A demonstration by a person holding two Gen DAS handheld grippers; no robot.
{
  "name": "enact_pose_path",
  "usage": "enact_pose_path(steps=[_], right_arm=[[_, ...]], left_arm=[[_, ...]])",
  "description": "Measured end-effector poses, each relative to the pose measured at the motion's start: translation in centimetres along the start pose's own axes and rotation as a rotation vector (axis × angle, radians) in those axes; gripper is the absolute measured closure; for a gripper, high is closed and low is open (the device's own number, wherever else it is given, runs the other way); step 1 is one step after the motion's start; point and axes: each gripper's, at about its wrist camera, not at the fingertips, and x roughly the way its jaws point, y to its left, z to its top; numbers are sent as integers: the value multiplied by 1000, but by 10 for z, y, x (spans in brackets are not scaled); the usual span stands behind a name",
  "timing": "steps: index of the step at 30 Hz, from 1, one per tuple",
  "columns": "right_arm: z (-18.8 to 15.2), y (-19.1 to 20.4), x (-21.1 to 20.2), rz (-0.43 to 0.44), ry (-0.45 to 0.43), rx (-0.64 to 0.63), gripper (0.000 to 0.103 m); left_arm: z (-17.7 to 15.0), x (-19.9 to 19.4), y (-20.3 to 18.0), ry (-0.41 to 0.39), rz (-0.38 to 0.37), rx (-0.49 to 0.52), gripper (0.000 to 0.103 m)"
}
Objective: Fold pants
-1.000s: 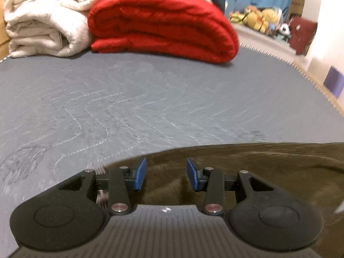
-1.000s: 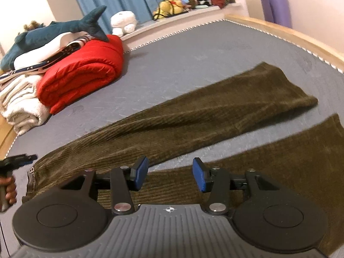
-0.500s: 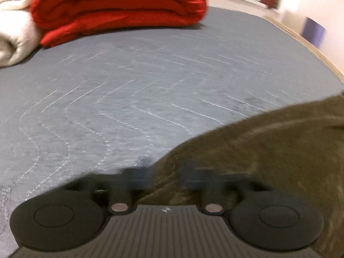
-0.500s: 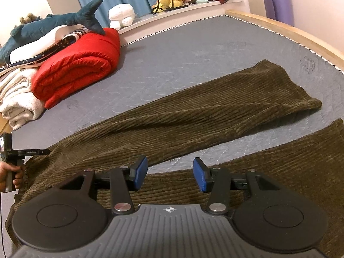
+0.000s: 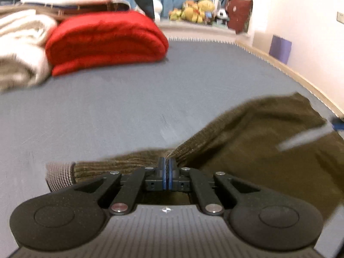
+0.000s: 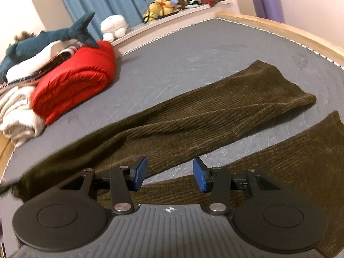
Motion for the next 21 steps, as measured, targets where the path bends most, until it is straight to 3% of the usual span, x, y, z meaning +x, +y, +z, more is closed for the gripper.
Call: enact_pose_path(steps=[4,7,10,11,12,13,14,15,18,21], right_arm=[[-2,-6,3,-20,4,67,54],[-7,-8,5,-24,20,76,54],[-12,-6,4,-26,26,66,54],[-13,-7,3,-28,26,64,54],[-13,-8,3,-29,25,64,54],[-14,-9,2,-31,25,65,54],[-14,-11,1,-31,25,67,54],[-14,-12,0,-32,26,67,54],[-15,-13,0,-32,28,69,54],[-15,-14,2,-40,30,67,54]], left_arm=[[-52,-10,-48,141,43,12,103],[-80,13,-52,271,47,22,103],[-78,9,-36,248,13,-86,101],[-73,3,-29,210,-25,-148,93],[-67,-6,-18,159,-67,-234,71],[-64,-12,-10,123,-86,-312,57],[-62,-15,2,95,-112,-406,34],[-61,-14,11,93,-138,-480,25],[-72,7,31,158,-217,-700,31],[-72,13,37,122,-179,-748,36]])
